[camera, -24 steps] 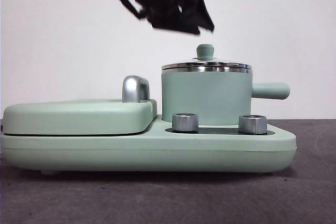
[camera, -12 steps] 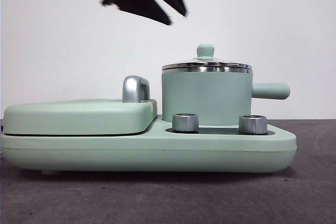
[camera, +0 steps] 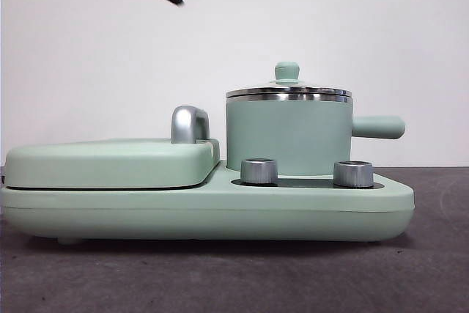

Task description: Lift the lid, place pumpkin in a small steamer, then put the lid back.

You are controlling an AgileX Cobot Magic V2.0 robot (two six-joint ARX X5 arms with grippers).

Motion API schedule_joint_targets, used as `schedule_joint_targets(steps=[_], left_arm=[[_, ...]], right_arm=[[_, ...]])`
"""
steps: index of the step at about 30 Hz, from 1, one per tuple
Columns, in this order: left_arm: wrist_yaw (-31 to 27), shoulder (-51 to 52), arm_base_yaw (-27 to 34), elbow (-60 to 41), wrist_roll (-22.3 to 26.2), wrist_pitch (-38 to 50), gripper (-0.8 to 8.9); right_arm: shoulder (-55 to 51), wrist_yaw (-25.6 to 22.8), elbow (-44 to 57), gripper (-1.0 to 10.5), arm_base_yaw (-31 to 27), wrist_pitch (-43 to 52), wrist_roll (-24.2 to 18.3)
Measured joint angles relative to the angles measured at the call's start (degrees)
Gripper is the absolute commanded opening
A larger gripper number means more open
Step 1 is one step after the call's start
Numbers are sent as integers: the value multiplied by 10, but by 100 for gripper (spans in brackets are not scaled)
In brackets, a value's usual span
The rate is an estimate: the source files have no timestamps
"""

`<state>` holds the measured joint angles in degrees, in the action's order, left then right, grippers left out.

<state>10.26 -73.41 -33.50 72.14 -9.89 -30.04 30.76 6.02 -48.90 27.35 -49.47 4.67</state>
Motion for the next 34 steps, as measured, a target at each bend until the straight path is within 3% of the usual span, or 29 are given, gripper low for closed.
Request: schedule_joint_targets(steps=[14, 28, 29, 31, 32, 34], left_arm=[[-2, 199, 23, -172, -3, -20, 186], [-85, 345, 25, -232, -30, -125, 186], [-86, 346, 25, -232, -30, -130, 175], [-86, 348, 25, -232, -29, -136, -18], [-86, 348, 25, -232, -29, -135, 15], [-84, 348, 25, -232, -30, -134, 6]], right_arm=[[77, 15, 0, 409, 0, 58, -3], [119, 20, 0, 406, 0, 70, -3], [119, 25, 0, 357, 0, 70, -3], [119, 29, 0, 60, 0, 70, -3], [119, 29, 0, 4, 0, 70, -3], [119, 29, 0, 16, 0, 70, -4]])
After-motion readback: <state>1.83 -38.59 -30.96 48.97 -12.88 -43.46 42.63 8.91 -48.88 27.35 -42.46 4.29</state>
